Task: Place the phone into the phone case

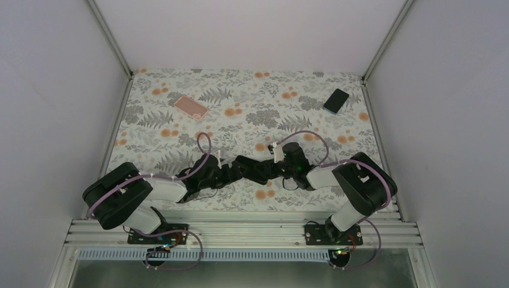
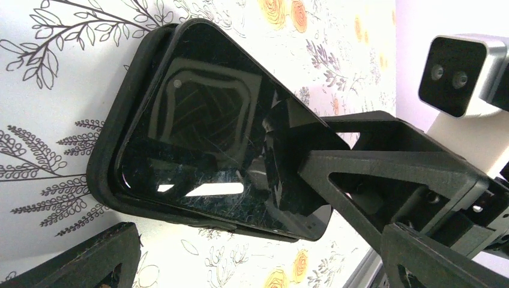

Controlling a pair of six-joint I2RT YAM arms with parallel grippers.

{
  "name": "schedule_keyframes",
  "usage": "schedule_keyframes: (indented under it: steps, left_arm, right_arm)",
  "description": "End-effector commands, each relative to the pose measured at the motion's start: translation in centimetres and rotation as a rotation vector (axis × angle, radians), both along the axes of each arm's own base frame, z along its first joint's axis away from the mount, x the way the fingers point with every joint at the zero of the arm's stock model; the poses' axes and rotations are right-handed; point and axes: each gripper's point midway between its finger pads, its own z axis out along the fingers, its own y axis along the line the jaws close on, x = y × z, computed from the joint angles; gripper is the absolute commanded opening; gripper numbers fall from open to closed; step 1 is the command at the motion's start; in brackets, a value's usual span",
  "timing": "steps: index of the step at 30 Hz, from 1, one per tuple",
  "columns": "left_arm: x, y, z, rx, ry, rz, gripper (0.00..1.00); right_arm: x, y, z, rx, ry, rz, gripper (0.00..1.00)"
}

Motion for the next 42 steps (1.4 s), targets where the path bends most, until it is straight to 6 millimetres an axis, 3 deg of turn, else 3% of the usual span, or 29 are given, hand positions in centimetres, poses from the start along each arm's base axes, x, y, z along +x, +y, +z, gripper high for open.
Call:
schedule_keyframes:
  steps: [1,14,24,28,42]
  left_arm:
    - [-1.3,0.8,-1.7,0.032,0.056,-0.006,1.00]
    - [-1.6,1.1,-1.9,0.028,0.063,-0.003,1.00]
    - [-1.7,1.0,-1.8,0.020,0.066,-0.006,1.00]
    - [-1.7,1.0,-1.9,0.018,0.070,-0.005,1.00]
    - [-1.9,1.2,-2.1,0.016,0.081,0.004,1.00]
  right_arm:
    - [0.5,0.6,0.7,-0.042,-0.068,0.012,0.40]
    - [1.7,0.0,1.0,-0.156,-0.173,-0.015,0.39]
    - [1.1,0.0,-0.9,-0.239,-0.171,-0.010,0.39]
    - [1.4,-0.5,-1.1,-0.290,-0.187,-0.037,0.44]
    - [3.4,-1.4,3.4,-0.363,-0.316,-0.086,0.63]
